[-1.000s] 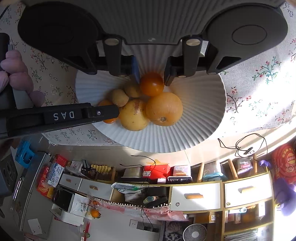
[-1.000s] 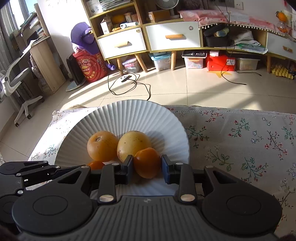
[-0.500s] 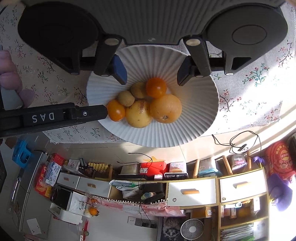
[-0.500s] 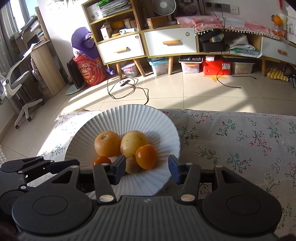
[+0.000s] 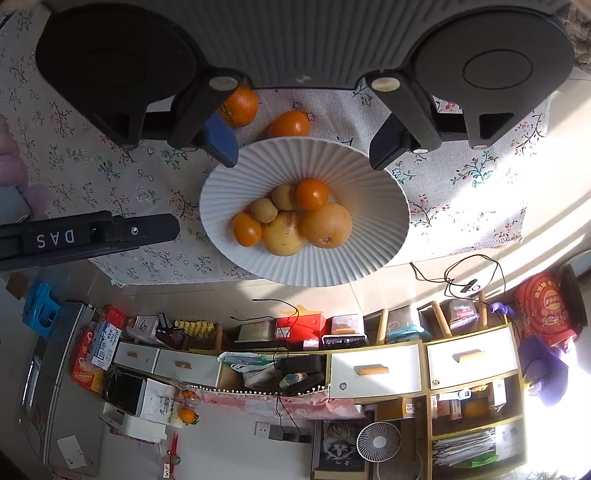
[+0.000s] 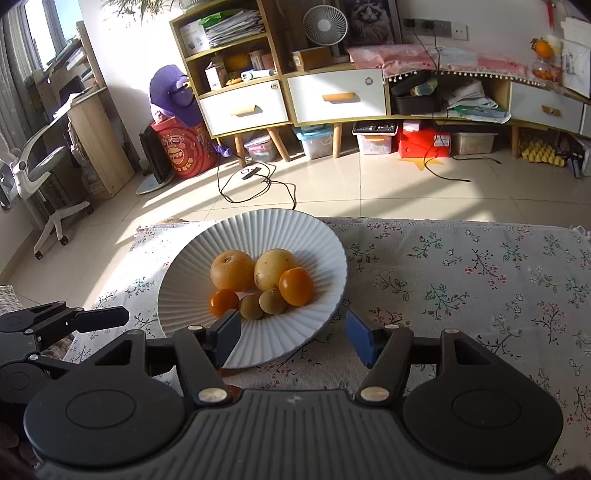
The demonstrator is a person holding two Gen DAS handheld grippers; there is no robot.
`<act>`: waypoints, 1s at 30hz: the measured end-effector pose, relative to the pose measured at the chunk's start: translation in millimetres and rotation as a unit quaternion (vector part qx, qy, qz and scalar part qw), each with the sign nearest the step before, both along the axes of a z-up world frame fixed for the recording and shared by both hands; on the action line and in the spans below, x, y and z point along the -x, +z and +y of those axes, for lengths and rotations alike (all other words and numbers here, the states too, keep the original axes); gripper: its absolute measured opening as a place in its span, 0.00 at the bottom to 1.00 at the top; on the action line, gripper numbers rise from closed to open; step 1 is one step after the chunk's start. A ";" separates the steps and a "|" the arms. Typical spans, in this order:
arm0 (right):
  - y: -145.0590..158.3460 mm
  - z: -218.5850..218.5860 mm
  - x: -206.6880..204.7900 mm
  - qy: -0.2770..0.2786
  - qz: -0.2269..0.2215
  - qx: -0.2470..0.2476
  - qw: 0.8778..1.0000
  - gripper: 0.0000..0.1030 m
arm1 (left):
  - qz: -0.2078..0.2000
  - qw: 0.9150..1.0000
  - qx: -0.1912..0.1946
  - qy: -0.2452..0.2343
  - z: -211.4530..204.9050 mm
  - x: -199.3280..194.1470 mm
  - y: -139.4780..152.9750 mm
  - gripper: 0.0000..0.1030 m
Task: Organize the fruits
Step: 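Withdraw both tools from the plate toward the loose fruit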
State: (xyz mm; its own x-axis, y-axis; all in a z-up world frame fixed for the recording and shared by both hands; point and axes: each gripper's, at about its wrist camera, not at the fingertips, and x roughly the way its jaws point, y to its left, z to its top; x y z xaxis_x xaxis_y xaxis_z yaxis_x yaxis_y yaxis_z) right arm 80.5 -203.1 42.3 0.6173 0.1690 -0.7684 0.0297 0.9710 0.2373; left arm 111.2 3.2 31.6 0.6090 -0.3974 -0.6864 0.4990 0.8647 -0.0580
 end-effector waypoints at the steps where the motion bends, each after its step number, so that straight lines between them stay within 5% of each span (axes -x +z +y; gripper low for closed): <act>1: 1.0 0.1 1.8 -0.001 -0.001 0.001 1.000 0.60 | 0.001 1.000 0.000 0.001 0.9 2.3 0.0 0.68; 13: 5.7 5.5 30.7 0.001 -0.011 -0.010 1.000 0.79 | 0.012 1.000 -0.007 0.019 12.9 31.6 -2.2 0.89; 23: -4.3 14.0 55.2 0.013 -0.013 -0.002 1.000 0.92 | 0.027 0.999 -0.012 0.037 24.7 52.8 -20.4 0.89; 30: -17.3 24.5 73.3 0.037 -0.009 0.013 0.999 0.93 | 0.033 0.998 -0.028 0.039 27.6 65.7 -34.6 0.89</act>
